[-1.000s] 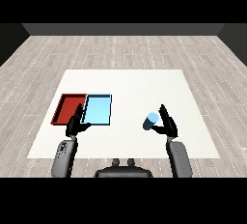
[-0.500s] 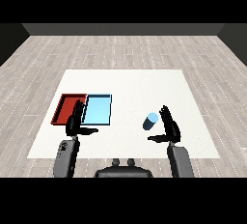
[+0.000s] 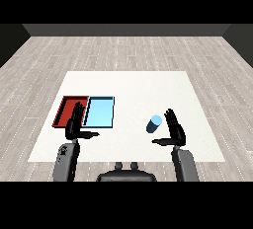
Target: Pick the blue can and put it in the blue box
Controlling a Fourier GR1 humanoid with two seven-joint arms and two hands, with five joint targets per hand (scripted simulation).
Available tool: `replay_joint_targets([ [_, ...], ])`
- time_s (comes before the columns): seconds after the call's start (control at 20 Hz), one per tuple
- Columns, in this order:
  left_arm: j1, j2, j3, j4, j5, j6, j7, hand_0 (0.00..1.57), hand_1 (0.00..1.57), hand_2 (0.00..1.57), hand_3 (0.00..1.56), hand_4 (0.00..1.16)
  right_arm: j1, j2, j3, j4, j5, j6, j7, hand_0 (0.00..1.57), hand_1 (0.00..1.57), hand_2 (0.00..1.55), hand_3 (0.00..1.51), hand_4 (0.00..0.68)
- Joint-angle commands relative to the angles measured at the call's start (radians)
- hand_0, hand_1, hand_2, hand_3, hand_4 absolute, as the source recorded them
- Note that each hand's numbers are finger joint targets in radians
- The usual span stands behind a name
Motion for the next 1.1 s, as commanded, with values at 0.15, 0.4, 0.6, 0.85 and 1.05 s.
replay_joint_targets([
  [0.15, 0.043, -0.032, -0.029, -0.032, -0.023, 0.020, -0.013, 0.00, 0.00, 0.00, 0.00, 0.00, -0.045, -0.008, -0.061, 0.138, -0.011, -0.007, -0.056, 0.00, 0.00, 0.00, 0.00, 0.000],
  [0.4, 0.002, -0.024, -0.001, 0.046, -0.010, 0.005, -0.061, 0.00, 0.00, 0.00, 0.00, 0.00, -0.122, 0.015, -0.050, 0.184, 0.016, -0.068, -0.008, 0.00, 0.00, 0.00, 0.00, 0.000],
  [0.6, 0.069, -0.033, -0.034, -0.117, -0.003, 0.022, 0.065, 0.00, 0.00, 0.00, 0.00, 0.00, -0.143, -0.006, -0.086, 0.289, -0.024, -0.022, -0.046, 0.00, 0.00, 0.00, 0.00, 0.000],
  [0.85, 0.040, 0.000, 0.014, -0.019, 0.046, -0.048, -0.009, 0.00, 0.00, 0.00, 0.00, 0.00, -0.224, -0.021, -0.111, 0.428, -0.038, -0.004, -0.079, 0.00, 0.00, 0.00, 0.00, 0.000],
  [1.05, -0.046, -0.020, 0.015, 0.027, 0.025, 0.007, 0.013, 0.00, 0.00, 0.00, 0.00, 0.00, -0.215, 0.014, -0.075, 0.421, -0.015, -0.041, -0.091, 0.00, 0.00, 0.00, 0.00, 0.000],
])
